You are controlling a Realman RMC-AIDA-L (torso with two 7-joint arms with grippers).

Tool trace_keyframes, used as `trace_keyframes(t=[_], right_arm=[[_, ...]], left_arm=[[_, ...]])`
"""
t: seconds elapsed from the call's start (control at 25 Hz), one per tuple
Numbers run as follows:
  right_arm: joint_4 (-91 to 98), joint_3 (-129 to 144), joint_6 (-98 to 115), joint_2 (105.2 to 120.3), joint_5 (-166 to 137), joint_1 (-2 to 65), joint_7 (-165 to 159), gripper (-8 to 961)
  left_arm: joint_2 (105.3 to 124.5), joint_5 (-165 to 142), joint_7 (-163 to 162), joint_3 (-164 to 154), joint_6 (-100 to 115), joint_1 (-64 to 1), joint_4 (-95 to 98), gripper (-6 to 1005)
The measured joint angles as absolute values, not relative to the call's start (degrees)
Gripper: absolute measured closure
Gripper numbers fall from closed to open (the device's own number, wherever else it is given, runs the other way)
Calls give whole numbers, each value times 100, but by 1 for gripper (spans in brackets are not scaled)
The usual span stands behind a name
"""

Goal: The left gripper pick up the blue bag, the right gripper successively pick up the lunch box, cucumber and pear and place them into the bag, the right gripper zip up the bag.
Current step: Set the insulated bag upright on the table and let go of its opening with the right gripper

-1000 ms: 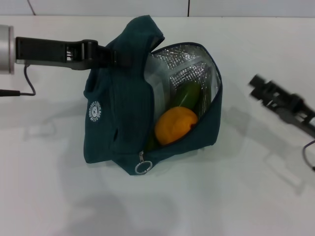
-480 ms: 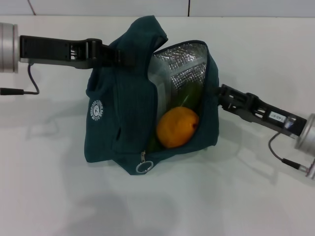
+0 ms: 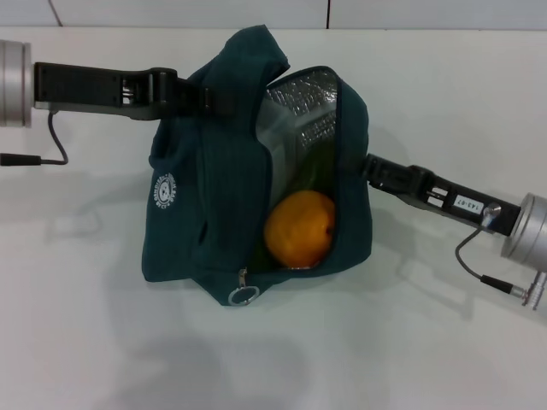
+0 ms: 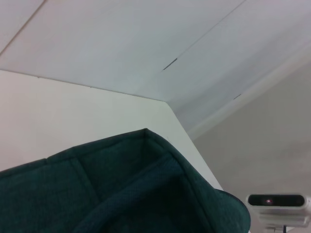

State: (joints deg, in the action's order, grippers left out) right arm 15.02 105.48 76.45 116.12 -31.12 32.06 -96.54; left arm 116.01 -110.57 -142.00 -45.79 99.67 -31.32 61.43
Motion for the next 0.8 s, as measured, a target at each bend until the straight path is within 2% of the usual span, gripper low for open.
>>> trace_keyframes(t=[0.16,0.6,0.8], right_arm=[[1557,10551,7692,11618,-3078,3143,-9412,359],[1573,10486,7738,11613,-3062,3135,-9267,578],[1577,10183,8181,11593,-3053,3072,-8878,648]], left_arm=[[11602,-11057,-14199,-4579,9967,-3130,6143,958],[11593,-11056,-14195,-4587,9967,-3111,6143,958],[11608,-11010,-14227,-4748,9999,-3107,6143,958]])
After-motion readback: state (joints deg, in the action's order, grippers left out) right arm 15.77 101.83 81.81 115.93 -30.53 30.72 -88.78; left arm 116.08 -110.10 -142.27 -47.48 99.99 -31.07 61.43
